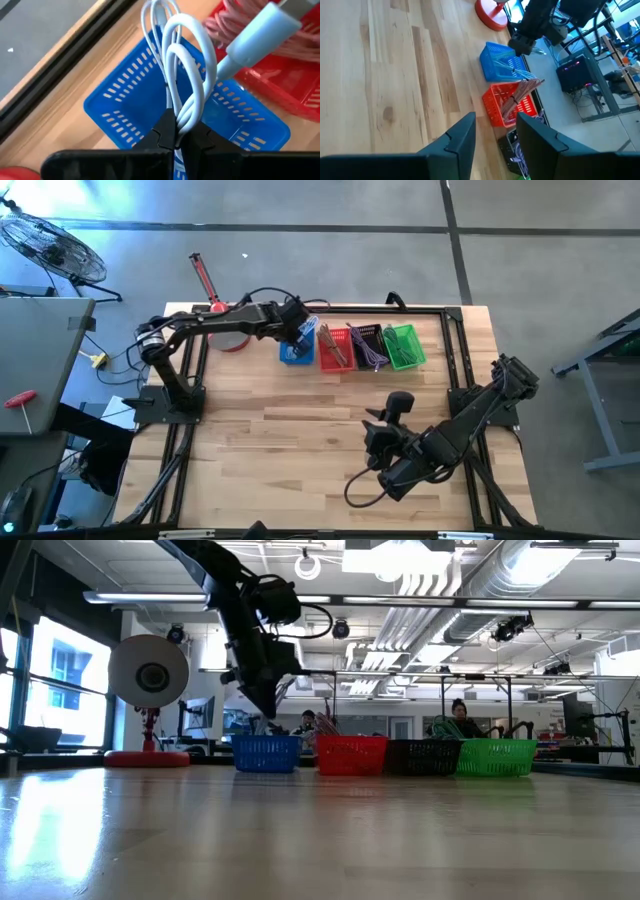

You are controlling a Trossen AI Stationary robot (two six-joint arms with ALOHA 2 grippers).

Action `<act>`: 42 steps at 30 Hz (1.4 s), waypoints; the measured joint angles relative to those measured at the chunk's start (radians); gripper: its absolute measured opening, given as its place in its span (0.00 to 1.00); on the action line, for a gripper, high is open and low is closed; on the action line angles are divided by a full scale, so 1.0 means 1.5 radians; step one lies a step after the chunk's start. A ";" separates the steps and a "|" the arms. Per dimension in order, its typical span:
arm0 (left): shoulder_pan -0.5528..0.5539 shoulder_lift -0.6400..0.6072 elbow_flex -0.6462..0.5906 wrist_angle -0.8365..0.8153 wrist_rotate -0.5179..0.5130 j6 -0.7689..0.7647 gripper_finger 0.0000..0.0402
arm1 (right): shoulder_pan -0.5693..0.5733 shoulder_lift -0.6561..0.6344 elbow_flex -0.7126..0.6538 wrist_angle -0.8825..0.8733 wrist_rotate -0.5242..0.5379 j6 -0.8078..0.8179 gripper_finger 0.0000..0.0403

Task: Pick & Place USB Port
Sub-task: Put the white charger cable into the blue bin, then return to Home Position

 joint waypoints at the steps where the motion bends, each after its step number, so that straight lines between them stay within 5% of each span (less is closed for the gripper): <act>1: 0.000 -0.001 0.000 0.001 0.000 0.001 0.01 | 0.000 0.000 0.000 0.000 0.000 0.000 0.33; 11: -0.001 -0.002 0.001 0.006 -0.012 0.073 0.01 | 0.000 0.000 0.000 0.002 0.004 -0.001 0.33; 24: -0.001 -0.002 0.001 0.001 0.068 0.085 0.02 | 0.000 0.000 0.000 0.004 0.013 -0.002 0.33; 33: -0.001 -0.002 0.001 0.001 0.056 0.050 0.21 | 0.000 0.000 0.000 0.004 0.006 -0.002 0.33; 42: -0.006 -0.011 0.001 -0.029 0.116 0.049 0.33 | 0.000 0.001 0.012 0.004 0.028 -0.056 0.33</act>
